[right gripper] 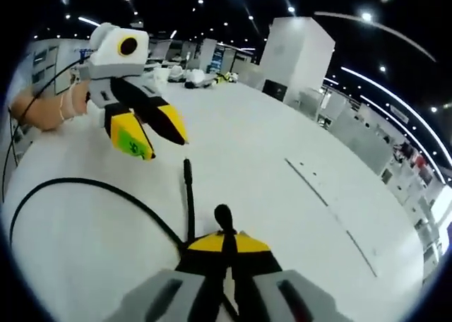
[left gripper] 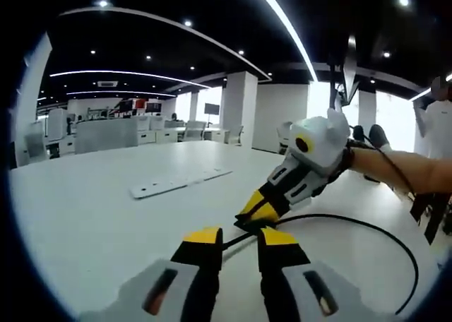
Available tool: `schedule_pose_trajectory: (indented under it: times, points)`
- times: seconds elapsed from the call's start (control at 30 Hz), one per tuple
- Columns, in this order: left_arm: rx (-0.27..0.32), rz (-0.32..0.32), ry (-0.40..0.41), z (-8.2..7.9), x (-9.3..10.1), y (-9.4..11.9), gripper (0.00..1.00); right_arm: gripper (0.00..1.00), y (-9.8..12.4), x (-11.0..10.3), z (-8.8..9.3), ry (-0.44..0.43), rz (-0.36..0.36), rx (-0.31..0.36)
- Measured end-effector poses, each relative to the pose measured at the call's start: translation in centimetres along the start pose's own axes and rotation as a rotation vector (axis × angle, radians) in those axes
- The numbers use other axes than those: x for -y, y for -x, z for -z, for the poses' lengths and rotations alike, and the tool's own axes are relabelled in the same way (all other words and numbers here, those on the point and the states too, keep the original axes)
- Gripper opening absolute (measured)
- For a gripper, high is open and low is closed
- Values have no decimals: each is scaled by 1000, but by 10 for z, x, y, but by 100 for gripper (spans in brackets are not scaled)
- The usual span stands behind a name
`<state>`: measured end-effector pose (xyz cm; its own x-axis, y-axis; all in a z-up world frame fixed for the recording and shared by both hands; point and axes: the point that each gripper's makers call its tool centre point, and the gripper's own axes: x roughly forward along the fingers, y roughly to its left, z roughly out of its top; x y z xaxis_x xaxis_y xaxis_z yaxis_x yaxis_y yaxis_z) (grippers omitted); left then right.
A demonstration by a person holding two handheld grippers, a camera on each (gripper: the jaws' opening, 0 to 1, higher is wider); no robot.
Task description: Find the charging cable on the desk, coil it up and secure with Velcro.
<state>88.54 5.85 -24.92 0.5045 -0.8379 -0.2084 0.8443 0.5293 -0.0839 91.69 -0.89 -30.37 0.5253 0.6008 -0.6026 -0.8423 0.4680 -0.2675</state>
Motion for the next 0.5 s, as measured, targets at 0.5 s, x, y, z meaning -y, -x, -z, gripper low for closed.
schedule_pose_trajectory:
  times: [0.5]
  points:
    - [1,-4,8,1,-2,1,21,5,-4,13,2,-4,36,36]
